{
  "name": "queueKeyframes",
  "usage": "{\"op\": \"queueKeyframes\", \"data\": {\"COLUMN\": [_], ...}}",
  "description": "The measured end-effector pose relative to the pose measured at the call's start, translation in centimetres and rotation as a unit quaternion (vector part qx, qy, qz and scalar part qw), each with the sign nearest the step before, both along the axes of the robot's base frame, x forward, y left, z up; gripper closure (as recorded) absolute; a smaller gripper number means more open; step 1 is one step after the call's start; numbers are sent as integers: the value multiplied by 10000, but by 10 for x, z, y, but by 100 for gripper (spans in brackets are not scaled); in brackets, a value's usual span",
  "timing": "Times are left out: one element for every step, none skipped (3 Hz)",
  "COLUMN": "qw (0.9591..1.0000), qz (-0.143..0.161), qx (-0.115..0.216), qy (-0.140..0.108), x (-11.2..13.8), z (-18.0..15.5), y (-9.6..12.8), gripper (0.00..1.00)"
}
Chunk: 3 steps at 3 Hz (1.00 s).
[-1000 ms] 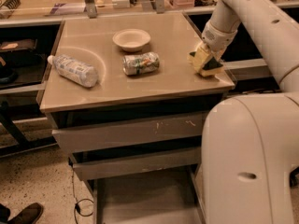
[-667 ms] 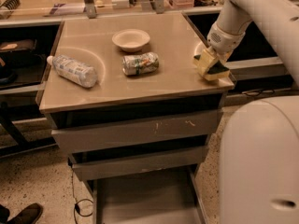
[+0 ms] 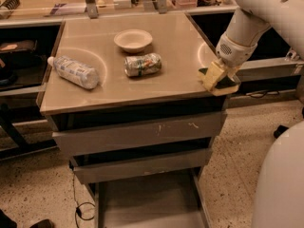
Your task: Place sponge into bottom drawer
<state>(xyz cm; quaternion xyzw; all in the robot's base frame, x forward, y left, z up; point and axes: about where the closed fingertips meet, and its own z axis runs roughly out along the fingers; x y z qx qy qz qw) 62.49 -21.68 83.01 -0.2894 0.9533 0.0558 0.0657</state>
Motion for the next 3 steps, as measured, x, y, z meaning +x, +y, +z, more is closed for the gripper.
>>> {"op": "queueKeyframes", "data": {"qw": [10000, 9999, 9987], "qz": [-5, -41, -347], "qx": [3, -137, -142], "qy": [-15, 90, 352], "x": [2, -22, -77], "z": [0, -2, -8], "y": [0, -1, 1], "gripper": [100, 100, 100]}}
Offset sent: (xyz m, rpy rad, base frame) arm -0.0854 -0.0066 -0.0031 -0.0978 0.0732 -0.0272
